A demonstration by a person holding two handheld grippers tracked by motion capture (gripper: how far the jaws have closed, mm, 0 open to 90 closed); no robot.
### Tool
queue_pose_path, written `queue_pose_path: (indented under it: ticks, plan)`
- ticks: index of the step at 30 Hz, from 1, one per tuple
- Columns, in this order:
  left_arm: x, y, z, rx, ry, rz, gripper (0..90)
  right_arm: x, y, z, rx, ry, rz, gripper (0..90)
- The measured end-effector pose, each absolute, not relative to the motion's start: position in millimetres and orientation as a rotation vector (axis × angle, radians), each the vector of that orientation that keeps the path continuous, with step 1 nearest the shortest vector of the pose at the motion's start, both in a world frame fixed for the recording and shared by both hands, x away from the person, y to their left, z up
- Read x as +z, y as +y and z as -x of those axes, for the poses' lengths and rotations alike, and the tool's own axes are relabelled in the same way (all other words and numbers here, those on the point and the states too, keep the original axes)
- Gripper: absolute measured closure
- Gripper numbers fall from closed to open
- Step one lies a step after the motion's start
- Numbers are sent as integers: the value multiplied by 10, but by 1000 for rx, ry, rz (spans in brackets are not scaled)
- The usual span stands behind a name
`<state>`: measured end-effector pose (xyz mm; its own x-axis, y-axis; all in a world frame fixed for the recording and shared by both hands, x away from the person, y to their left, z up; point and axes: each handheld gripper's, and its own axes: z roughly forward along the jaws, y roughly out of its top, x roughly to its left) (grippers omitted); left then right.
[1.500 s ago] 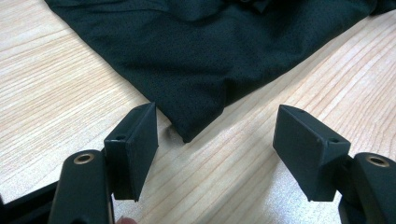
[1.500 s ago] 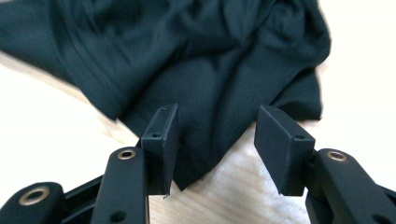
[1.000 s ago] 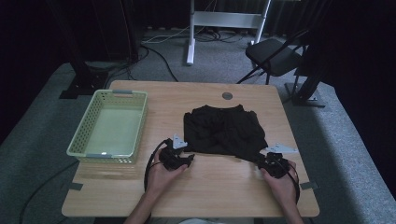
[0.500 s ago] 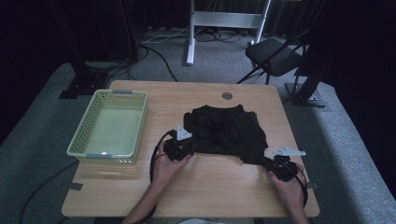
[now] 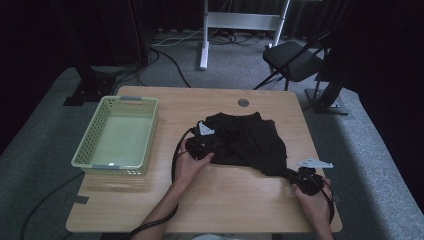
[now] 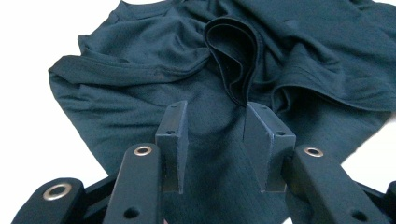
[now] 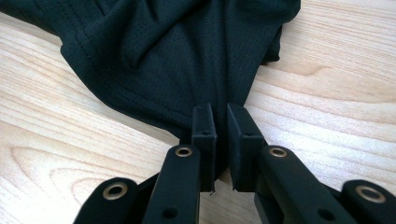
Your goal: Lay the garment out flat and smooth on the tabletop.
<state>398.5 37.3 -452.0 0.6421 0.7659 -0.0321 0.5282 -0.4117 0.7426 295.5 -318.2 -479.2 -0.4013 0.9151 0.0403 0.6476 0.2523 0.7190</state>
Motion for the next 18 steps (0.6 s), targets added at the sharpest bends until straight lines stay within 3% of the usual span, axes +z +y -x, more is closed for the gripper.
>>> queue_pose_path:
  ticks: [18]
  plan:
    - [-4627,248,-4335,380,1053,-2111,662,-4804,-3215,-2946,958,2135,-1433,823]
